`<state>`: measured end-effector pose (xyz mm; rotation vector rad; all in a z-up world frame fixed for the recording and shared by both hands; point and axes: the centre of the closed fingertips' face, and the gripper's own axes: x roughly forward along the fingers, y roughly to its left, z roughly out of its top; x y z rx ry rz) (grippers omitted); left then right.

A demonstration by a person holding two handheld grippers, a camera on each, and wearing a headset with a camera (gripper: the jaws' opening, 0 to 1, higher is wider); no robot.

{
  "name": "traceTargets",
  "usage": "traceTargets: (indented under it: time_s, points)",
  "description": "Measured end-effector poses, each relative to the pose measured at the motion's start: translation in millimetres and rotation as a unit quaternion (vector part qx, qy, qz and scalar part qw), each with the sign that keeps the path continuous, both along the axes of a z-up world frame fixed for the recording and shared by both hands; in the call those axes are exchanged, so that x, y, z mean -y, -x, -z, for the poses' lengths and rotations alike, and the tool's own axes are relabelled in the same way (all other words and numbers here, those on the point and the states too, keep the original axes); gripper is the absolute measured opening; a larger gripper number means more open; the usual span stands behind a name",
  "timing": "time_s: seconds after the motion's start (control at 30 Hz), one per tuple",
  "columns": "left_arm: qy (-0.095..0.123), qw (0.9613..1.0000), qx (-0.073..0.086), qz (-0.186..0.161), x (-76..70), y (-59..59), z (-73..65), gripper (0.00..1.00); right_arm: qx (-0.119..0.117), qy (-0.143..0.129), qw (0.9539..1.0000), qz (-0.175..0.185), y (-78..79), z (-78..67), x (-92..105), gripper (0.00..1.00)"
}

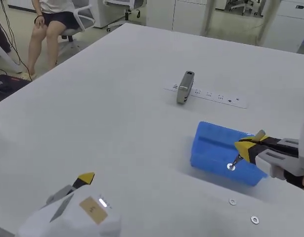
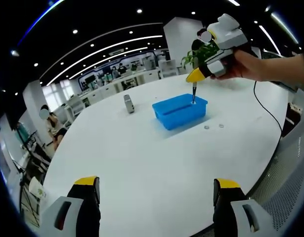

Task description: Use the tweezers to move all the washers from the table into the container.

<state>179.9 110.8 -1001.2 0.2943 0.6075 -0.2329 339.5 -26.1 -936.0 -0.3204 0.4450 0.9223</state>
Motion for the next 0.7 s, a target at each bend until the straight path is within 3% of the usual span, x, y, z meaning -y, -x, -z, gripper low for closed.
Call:
traceTargets:
  time_s: [0.43,0.7]
  points:
    - [0.000,1.0000,0.000,0.007,2.6,0.0,0.3,0.98,0.015,-0.011,0.9998,0.009,-23.2,-4.9,-10.3,0.01]
    - [0.001,0.9999,-0.002,0.010,3.9,0.3,0.9,0.98,0.016,-0.010,0.9997,0.013,-37.7,7.0,-16.8,0.01]
